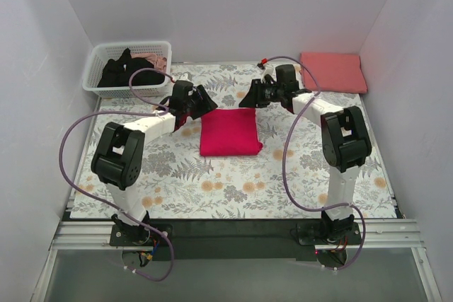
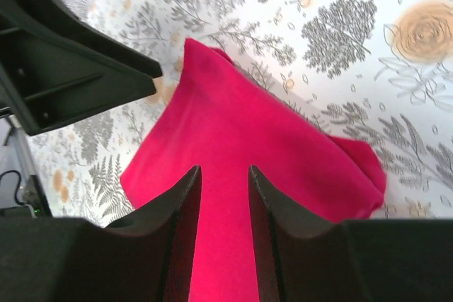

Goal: Fold and stack the t-shirts
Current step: Fold the tshirt

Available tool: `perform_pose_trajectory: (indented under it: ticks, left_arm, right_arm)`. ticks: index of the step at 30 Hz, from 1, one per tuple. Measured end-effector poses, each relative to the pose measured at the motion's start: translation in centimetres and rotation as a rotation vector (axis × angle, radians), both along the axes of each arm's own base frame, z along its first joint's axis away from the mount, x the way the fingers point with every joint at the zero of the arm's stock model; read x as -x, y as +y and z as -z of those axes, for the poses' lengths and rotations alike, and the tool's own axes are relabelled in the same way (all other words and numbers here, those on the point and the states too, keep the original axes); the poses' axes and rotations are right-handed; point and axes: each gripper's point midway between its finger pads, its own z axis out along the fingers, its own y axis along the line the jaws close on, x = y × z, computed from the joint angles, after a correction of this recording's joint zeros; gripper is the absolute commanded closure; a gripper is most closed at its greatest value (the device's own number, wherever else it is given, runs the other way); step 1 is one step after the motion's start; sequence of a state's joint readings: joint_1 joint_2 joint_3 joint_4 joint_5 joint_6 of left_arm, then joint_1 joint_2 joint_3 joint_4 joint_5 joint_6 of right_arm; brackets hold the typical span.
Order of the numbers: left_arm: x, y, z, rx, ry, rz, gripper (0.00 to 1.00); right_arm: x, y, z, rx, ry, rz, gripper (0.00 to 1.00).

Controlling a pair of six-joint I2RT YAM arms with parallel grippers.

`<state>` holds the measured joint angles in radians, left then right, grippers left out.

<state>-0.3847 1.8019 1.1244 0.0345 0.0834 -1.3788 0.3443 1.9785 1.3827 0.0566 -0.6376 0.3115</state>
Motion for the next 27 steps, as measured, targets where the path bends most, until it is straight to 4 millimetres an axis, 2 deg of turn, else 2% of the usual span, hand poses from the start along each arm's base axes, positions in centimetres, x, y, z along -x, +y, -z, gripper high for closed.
perform_pose_trajectory:
  ticks: [2, 4, 8, 9, 12, 14, 18, 22, 25, 27]
  left_arm:
    - [-0.8, -0.2, 0.2, 0.029, -0.017, 0.002, 0.51]
    - [-1.5, -0.1, 1.2, 0.046, -0.01, 0.0, 0.51]
    - [-3.2, 1.2, 5.7, 0.076, 0.061, -0.024, 0.52]
    - [-3.6, 1.2, 6.2, 0.11, 0.07, -0.02, 0.52]
    - [-5.1, 1.7, 5.7, 0.162, 0.056, -0.021, 0.53]
    - [-5.4, 1.8, 5.8, 0.202, 0.058, -0.015, 0.53]
    - [-5.3, 1.9, 5.7, 0.243, 0.061, -0.006, 0.52]
    - [-5.0, 2.0, 5.3, 0.255, 0.064, -0.005, 0.45]
    - [-4.3, 2.4, 4.1, 0.253, 0.069, -0.011, 0.38]
    - [-3.8, 2.5, 2.6, 0.252, 0.061, -0.009, 0.34]
  right_arm:
    - [-0.6, 0.1, 0.4, -0.043, 0.012, -0.005, 0.6]
    - [-1.1, 0.0, 1.9, -0.071, 0.05, -0.006, 0.61]
    - [-2.1, -1.2, 7.2, -0.098, 0.18, 0.027, 0.61]
    - [-2.1, -1.6, 8.5, -0.109, 0.222, 0.035, 0.61]
    - [-3.1, -2.1, 8.3, -0.179, 0.237, 0.016, 0.61]
    - [-3.6, -2.3, 8.2, -0.199, 0.23, 0.009, 0.61]
    - [-3.6, -2.6, 8.0, -0.219, 0.241, 0.001, 0.61]
    - [-3.6, -3.1, 7.4, -0.229, 0.244, 0.006, 0.61]
    - [-2.9, -3.4, 5.6, -0.234, 0.23, 0.009, 0.6]
    - [-2.2, -3.6, 3.4, -0.243, 0.204, 0.004, 0.6]
